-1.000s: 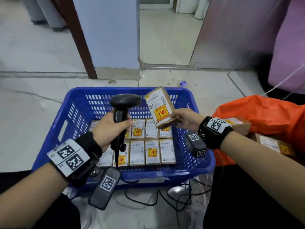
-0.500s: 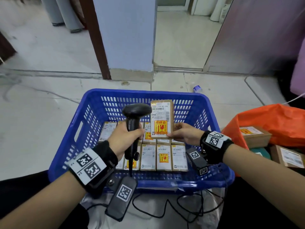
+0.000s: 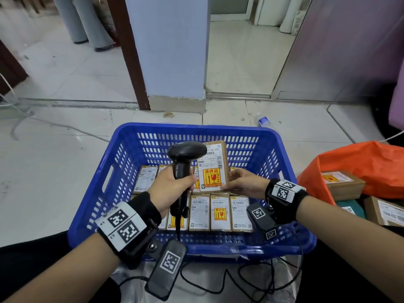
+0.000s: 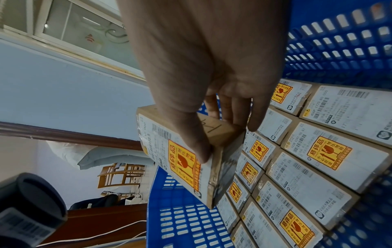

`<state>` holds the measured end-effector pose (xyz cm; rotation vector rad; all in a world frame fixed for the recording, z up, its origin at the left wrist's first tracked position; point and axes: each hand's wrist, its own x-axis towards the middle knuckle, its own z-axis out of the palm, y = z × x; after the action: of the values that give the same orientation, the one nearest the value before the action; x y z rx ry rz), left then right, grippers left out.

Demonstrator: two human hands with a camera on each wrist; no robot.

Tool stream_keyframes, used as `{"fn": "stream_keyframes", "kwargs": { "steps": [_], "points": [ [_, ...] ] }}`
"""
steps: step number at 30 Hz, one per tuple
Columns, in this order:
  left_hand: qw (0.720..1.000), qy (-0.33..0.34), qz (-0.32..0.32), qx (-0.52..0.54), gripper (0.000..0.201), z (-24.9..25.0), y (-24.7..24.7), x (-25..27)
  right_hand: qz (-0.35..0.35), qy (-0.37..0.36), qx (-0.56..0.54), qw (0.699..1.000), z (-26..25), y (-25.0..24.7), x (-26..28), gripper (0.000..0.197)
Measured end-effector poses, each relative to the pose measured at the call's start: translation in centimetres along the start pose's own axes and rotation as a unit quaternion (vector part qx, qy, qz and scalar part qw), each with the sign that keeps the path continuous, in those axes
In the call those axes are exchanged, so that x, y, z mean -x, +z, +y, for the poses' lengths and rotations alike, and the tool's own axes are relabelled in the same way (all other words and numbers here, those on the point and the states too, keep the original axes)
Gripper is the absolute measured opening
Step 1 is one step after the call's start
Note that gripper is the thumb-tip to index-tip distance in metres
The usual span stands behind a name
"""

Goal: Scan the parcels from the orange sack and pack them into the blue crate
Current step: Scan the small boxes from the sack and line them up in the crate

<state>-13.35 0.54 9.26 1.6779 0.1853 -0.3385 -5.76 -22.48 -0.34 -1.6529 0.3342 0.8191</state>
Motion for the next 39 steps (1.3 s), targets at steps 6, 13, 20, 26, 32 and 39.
{"fn": "stream_keyframes", "kwargs": {
  "steps": [6,13,20,26,32,39],
  "points": [
    [1.0,0.01,-0.001,-0.003,0.007,0.5,-0.4,0.0,-0.01,-0.002,0.0,1.0,0.2,-0.1,-0.5,0.062],
    [1.0,0.013,-0.001,-0.012,0.004,0.5,-0.6,0.1,-0.019,-0.008,-0.005,1.0,-0.1,0.4,-0.6,0.058],
    [1.0,0.003,-0.003,-0.004,0.004,0.5,-0.8,0.2,-0.017,-0.01,-0.012,1.0,-0.2,0.5,-0.8,0.061],
    [1.0,0.007,0.001,-0.002,0.007,0.5,-1.0,0.2,-0.016,-0.014,-0.001,1.0,-0.1,0.6,-1.3,0.06],
    [1.0,0.014,0.008,0.0,0.009,0.5,-1.9,0.4,-0.009,-0.021,-0.002,1.0,-0.7,0.9,-1.6,0.06],
    [0.999,0.01,0.042,0.026,0.005,0.5,-4.4,0.4,0.001,-0.045,0.051,0.998,-2.2,0.7,-1.5,0.064]
  ]
}}
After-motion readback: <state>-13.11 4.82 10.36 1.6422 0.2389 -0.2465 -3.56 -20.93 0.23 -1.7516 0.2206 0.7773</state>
